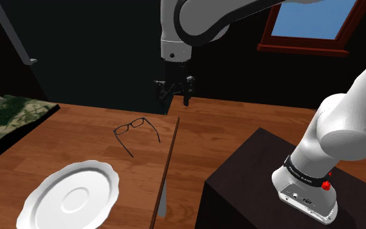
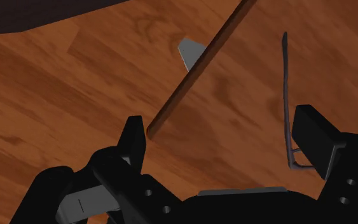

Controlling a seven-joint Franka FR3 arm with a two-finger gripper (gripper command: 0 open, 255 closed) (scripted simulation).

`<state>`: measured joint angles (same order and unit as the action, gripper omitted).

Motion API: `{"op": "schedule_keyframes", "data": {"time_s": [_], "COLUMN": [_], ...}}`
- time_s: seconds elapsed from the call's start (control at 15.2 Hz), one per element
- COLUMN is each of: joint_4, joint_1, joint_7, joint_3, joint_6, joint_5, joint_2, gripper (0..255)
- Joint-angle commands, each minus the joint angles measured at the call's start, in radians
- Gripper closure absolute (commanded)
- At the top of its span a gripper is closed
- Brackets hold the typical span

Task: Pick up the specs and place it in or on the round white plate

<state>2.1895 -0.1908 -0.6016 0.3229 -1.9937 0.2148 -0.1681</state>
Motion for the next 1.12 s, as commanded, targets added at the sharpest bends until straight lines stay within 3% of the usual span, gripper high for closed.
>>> {"op": "schedule_keyframes", "data": {"time_s": [0.0, 0.26, 0.73, 1.06], "joint_4": [-0.052, -0.136, -0.081, -0.077], "joint_1": [-0.014, -0.043, -0.054, -0.055], "joint_7": [-0.042, -0.105, -0.111, -0.112], "joint_3": [0.028, 0.061, 0.068, 0.069], "joint_6": [-0.026, -0.054, -0.146, -0.154], "joint_5": [-0.006, -0.022, -0.028, -0.028], "joint_2": [0.082, 0.202, 0.239, 0.243], "gripper": [0, 0, 0, 0]}}
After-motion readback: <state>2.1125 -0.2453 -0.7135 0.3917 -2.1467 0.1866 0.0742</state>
